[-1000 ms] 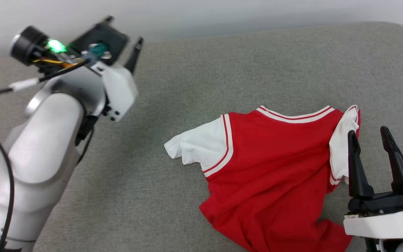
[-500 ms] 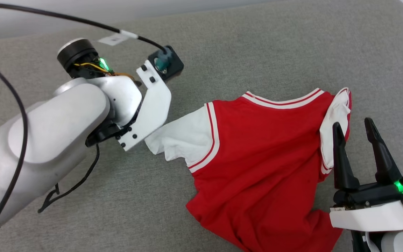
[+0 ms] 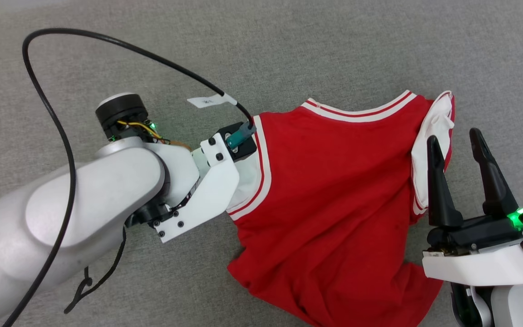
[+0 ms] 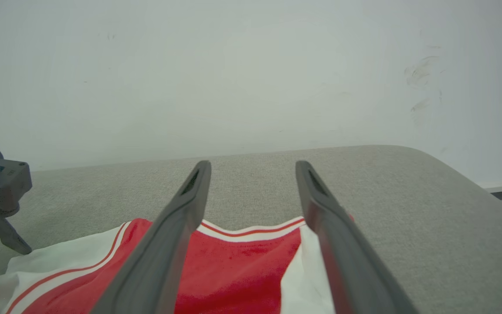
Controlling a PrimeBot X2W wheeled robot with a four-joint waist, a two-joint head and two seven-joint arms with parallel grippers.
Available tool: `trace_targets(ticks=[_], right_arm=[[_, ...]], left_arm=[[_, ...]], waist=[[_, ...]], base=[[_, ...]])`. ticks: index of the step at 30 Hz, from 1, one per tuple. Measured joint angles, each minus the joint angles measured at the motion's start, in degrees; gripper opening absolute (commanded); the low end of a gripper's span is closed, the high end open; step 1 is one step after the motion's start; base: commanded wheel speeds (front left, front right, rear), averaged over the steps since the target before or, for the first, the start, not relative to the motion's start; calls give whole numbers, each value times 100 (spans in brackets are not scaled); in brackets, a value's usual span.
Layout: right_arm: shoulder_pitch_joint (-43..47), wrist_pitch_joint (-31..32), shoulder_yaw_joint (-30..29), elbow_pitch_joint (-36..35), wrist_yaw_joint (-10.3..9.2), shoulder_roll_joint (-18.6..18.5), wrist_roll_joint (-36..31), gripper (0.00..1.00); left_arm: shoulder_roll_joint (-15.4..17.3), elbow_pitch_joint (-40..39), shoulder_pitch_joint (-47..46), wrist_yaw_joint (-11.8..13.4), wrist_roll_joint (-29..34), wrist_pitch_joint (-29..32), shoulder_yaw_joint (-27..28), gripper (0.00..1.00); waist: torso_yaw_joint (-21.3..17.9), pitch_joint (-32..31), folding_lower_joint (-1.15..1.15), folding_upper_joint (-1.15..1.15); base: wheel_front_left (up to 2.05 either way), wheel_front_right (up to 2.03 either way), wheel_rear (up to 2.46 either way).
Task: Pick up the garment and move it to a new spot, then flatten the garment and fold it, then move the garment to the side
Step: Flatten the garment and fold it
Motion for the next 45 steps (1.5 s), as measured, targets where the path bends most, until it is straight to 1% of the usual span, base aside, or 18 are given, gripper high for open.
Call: trace_targets(ticks=[4,8,9,10,11,13,17,21,27,30,32,34,36,39,40,41,45], right_arm=[[-103,0,49,-5,-1,1,18,100],[-183,-1,102,4,0,1,51,100],[-187,-1,121,20,0,1,52,100],[-197,0,126,35,0,1,52,100],[-213,-1,127,40,0,1,53,100],[-272,-1,146,59,0,1,54,100],[-273,-1,119,110,-1,2,45,100],[-196,-1,51,149,-1,4,-5,100],[24,-1,-60,187,-1,4,-32,100],[105,-1,-83,196,-1,4,-48,100],[115,-1,-96,194,-1,4,-48,100],[168,-1,-115,209,-1,4,-58,100],[201,-1,-144,236,-1,4,-79,100],[203,-1,-183,256,-1,4,-103,100],[203,-1,-198,269,-1,4,-108,100],[206,-1,-212,277,-1,4,-111,100],[218,-1,-289,309,-1,5,-219,100]], left_arm=[[104,-275,142,2,164,324,48,100],[168,-376,207,1,282,339,104,100],[176,-369,215,1,287,336,115,98],[175,-372,220,1,321,333,123,38],[175,-364,220,0,352,281,125,0],[142,-335,224,-1,355,222,119,0],[66,-129,192,-1,237,-183,81,0],[107,-47,144,-1,159,-478,19,0],[704,2,169,0,-7,-721,10,0],[1080,42,321,0,-35,-754,9,0],[1322,129,428,-1,-59,-782,5,0],[1496,274,524,0,-135,-878,9,0],[1589,428,644,0,-209,-968,8,0],[1578,623,812,0,-298,-1170,4,0],[1556,679,825,-1,-300,-1257,3,9],[1526,740,826,-1,-302,-1384,4,99],[1322,992,900,9,-287,-2172,147,100]], waist=[[-63,149,0,0],[-101,273,0,0],[-104,297,0,0],[-105,315,0,0],[-100,329,0,0],[-76,336,0,0],[29,263,0,0],[173,79,0,0],[427,-253,0,0],[546,-375,0,0],[607,-426,0,0],[647,-448,0,0],[660,-447,0,0],[676,-438,0,0],[683,-444,0,0],[692,-454,0,0],[742,-583,0,0]], base=[[0,0,0],[0,0,0],[0,0,0],[0,0,0],[0,0,0],[0,0,0],[0,0,0],[0,0,0],[0,0,0],[0,0,0],[0,0,0],[0,0,0],[0,0,0],[0,0,0],[0,0,0],[0,0,0],[0,0,0]])
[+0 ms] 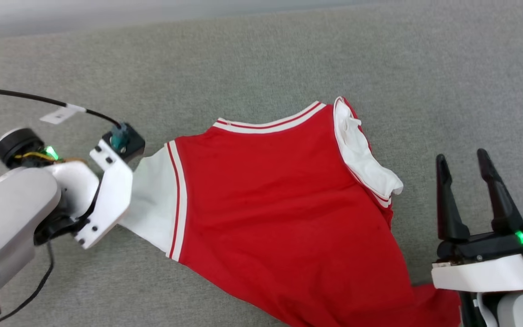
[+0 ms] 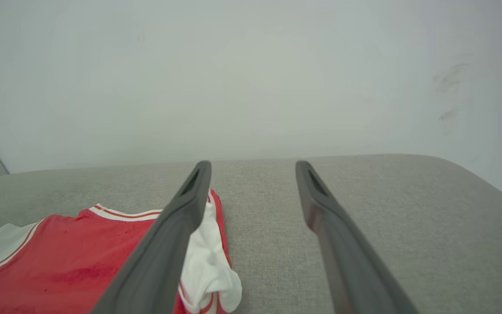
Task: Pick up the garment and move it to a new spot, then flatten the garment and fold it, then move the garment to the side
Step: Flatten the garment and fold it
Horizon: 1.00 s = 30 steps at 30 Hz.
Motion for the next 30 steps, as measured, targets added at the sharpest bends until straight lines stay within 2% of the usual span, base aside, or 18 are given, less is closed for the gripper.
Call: trace_targets(ticks=[2,6,13,18,21,26,30], right_arm=[[-4,0,-70,-14,0,-16,-34,100],[-83,0,-232,-78,0,-230,-53,100],[-648,160,-223,-179,0,-994,-88,100],[-1246,971,304,-181,0,-1840,75,100],[-1595,1763,900,-143,1,-2460,337,100],[-2270,3190,2051,-91,0,-3363,1056,100],[-2865,4320,3061,-2,1,-3910,1686,100]], left_arm=[[-73,12,19,63,93,-604,147,100],[-156,-68,135,528,508,-2037,485,100],[-190,-261,838,1829,822,-4176,1073,100],[-341,-492,1544,2788,586,-5375,1584,100],[-392,-645,1919,3293,566,-5736,1814,100],[-594,-990,2524,4042,793,-5896,2287,100],[-855,-1390,3099,4492,1288,-5909,2915,100]], waist=[[27,-95,0,0],[87,-309,0,0],[270,-595,-1,0],[428,-698,-1,0],[528,-727,-1,0],[680,-742,-1,0],[778,-710,-1,0]], base=[[0,0,0],[0,0,0],[0,0,0],[0,0,0],[0,0,0],[0,0,0],[0,0,0]])
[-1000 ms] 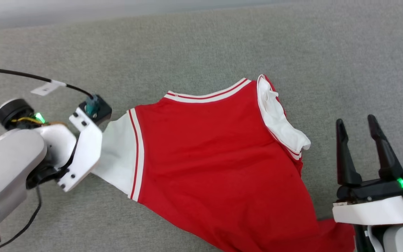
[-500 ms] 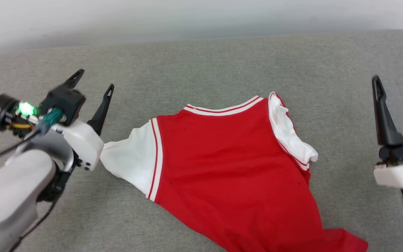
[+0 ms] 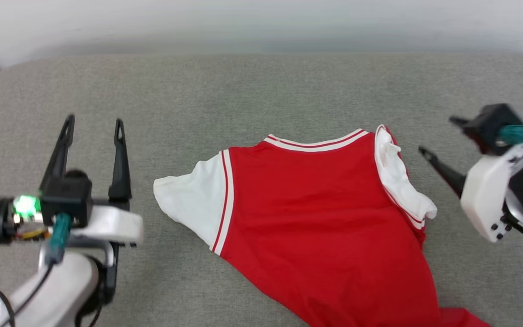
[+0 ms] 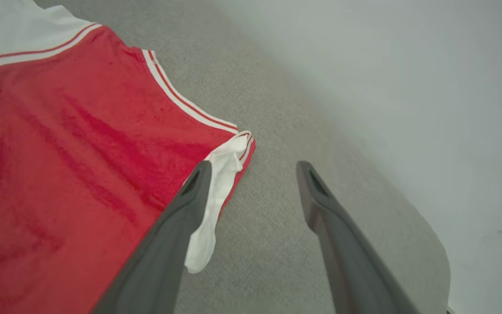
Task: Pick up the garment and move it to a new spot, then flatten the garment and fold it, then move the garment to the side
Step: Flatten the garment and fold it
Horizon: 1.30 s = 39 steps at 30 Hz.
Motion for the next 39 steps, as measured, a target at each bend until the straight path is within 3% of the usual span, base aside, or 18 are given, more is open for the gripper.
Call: trace_targets(ticks=[6,12,17,24,25,26,33,39], right_arm=[[-892,1397,1210,293,0,-380,840,100],[-1611,2280,2104,836,0,-442,1359,100],[-1836,2428,2689,1227,0,-453,1661,100],[-1934,2043,3150,1675,1,-519,1930,100],[-1965,1919,3183,1704,2,-510,1961,31],[-1987,1768,3205,1728,3,-494,1970,0],[-2063,804,2950,1968,1,-474,2217,0],[-1244,-79,2173,2305,1,-851,2962,0]], left_arm=[[-556,-269,900,87,571,-3,805,100],[-1211,-345,1460,-154,1031,-3,1380,100],[-1694,-289,1617,-544,1396,-4,1695,100],[-2179,-73,1631,-1062,1804,-4,2173,100],[-2223,-43,1662,-1121,1851,-4,2257,100],[-2258,-16,1703,-1181,1894,-4,2334,100],[-2532,52,1976,-1493,2139,-4,2758,100],[-2792,116,2177,-1734,2286,-4,2997,100]], waist=[[132,143,0,0],[290,379,0,0],[462,605,0,0],[628,844,0,0],[613,849,0,0],[586,847,0,0],[348,684,0,0],[213,495,0,0]], base=[[0,0,0],[0,0,0],[0,0,0],[0,0,0],[0,0,0],[0,0,0],[0,0,0],[0,0,0]])
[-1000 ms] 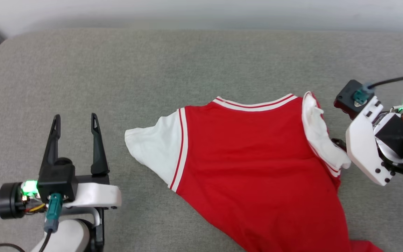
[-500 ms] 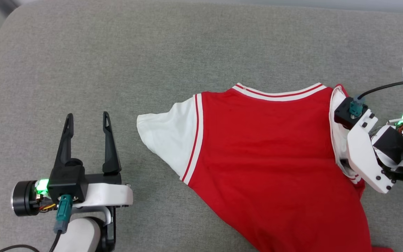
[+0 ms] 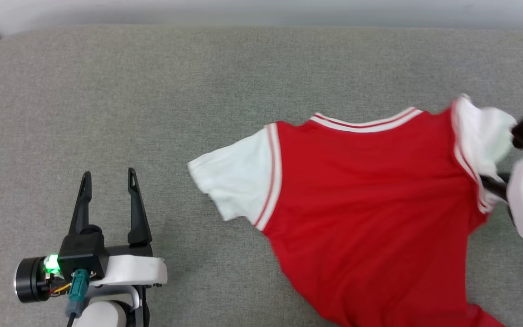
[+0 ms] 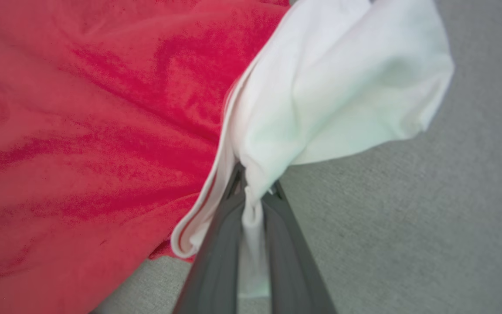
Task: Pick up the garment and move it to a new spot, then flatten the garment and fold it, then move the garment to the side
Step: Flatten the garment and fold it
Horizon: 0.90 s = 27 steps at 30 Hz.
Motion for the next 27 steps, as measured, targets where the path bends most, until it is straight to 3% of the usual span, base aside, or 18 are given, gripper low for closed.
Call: trace_targets(ticks=[8,15,16,17,18,27], right_arm=[[1304,-575,-688,853,2,-242,308,0],[1536,-829,-1068,1273,13,121,90,0],[1555,-931,-1140,1333,15,186,18,27],[1595,-1046,-1228,1414,32,236,-71,86],[1614,-1159,-1312,1480,33,266,-172,100],[1930,-2407,-2630,1615,0,365,-1366,100]], left_arm=[[-208,68,170,-261,208,0,280,100],[-349,155,192,-417,364,0,456,100],[-367,169,211,-431,374,0,479,100],[-386,189,230,-466,400,0,502,100],[-398,208,258,-471,412,0,533,100],[-382,226,382,-620,605,0,700,100]], waist=[[-96,-8,0,0],[-180,4,0,0],[-193,-17,0,0],[-204,-45,0,0],[-214,-79,0,0],[-341,-439,0,0]], base=[[0,0,0],[0,0,0],[0,0,0],[0,0,0],[0,0,0],[0,0,0]])
